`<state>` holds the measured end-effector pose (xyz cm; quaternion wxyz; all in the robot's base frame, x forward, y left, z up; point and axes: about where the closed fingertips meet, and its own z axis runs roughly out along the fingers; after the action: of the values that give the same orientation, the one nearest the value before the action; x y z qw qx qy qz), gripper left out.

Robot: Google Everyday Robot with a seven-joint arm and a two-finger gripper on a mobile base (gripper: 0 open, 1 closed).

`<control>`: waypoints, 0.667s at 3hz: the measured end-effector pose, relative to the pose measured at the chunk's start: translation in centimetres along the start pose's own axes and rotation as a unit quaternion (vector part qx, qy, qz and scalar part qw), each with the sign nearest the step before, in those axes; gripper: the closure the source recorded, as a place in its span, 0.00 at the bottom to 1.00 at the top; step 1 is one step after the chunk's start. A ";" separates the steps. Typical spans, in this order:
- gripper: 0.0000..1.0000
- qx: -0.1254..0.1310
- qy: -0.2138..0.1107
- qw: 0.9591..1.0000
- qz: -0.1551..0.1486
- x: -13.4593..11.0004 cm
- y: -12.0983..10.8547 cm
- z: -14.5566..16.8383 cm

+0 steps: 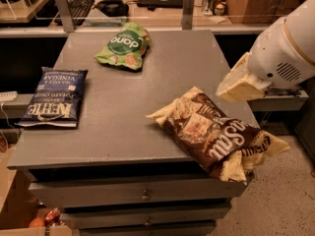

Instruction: Move brown chip bag near green rice chip bag

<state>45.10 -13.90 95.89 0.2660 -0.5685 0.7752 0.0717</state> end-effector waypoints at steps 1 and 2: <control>1.00 0.000 0.000 1.000 0.000 0.0 0.0 0.0; 0.82 0.002 0.000 1.000 -0.002 -0.1 0.1 -0.2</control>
Offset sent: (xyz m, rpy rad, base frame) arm -0.0001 0.0000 0.0000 -0.0001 0.0000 0.0000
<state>44.98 -13.81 96.09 0.2671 -0.5692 0.7745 0.0698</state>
